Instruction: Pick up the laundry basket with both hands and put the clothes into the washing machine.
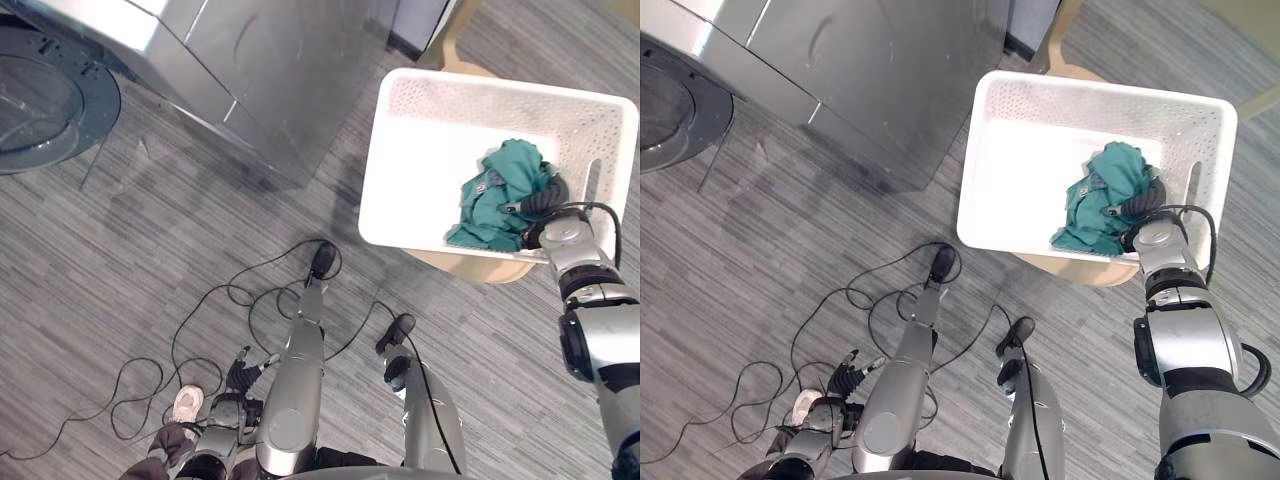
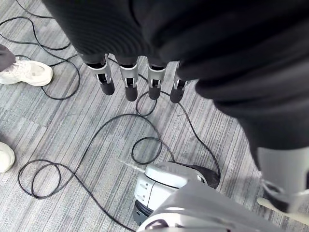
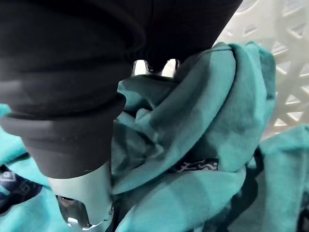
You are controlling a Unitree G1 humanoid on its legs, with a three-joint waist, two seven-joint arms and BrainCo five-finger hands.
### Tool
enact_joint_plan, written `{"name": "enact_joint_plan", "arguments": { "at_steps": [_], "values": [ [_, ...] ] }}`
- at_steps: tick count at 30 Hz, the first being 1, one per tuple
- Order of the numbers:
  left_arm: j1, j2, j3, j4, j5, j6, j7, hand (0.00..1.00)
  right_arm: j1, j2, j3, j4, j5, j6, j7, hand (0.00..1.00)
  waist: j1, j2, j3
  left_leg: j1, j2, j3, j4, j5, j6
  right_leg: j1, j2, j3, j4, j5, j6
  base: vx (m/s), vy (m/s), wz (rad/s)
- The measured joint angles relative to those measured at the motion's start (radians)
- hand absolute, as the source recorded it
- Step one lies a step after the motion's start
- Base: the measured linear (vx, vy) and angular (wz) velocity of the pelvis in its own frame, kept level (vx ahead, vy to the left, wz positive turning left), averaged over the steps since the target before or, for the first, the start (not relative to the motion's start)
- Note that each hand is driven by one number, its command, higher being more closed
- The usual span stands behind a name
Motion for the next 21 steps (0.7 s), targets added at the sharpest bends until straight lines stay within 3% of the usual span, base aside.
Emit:
{"name": "enact_joint_plan", "arguments": {
  "at_steps": [5,6,9,15,21],
  "values": [
    [-0.032,-0.013,0.001,0.007,-0.016,0.0,0.01,0.0,0.004,-0.023,0.02,-0.029,-0.003,-0.009,-0.028,0.0,0.007,0.003,0.001,-0.044,-0.007,-0.019,0.0,0.0,0.0,-0.037,-0.001,-0.012,0.002,-0.002,0.002,0.02,-0.036,0.05],
    [-0.042,-0.015,0.002,0.008,-0.019,0.001,0.018,0.0,0.005,-0.033,0.032,-0.04,-0.003,-0.01,-0.036,1.0,0.008,0.003,0.001,-0.054,-0.006,-0.023,0.0,0.0,0.0,-0.046,0.0,-0.016,0.001,-0.003,0.002,0.02,-0.038,0.06],
    [-0.073,-0.026,0.01,0.008,-0.035,0.0,0.021,0.0,0.006,-0.048,0.041,-0.042,-0.007,-0.011,-0.046,1.0,0.023,0.003,0.001,-0.067,-0.006,-0.025,0.0,0.0,-0.001,-0.056,0.0,-0.02,0.001,-0.003,0.002,0.02,-0.043,0.04],
    [-0.098,-0.035,0.029,0.014,-0.039,0.0,0.024,0.0,0.012,-0.076,0.04,-0.077,-0.016,-0.009,-0.049,1.0,0.023,0.001,0.0,-0.074,-0.009,-0.037,0.001,0.003,-0.004,-0.057,0.002,-0.024,-0.005,-0.003,0.003,0.02,-0.031,0.0],
    [-0.1,-0.046,0.06,0.028,-0.044,0.001,0.042,0.0,0.072,-0.04,-0.004,-0.089,-0.016,-0.013,-0.049,1.0,0.019,-0.009,-0.006,-0.043,-0.009,-0.037,0.001,0.005,-0.006,-0.022,0.008,-0.022,-0.017,-0.003,0.002,0.04,-0.044,0.03]
  ]
}}
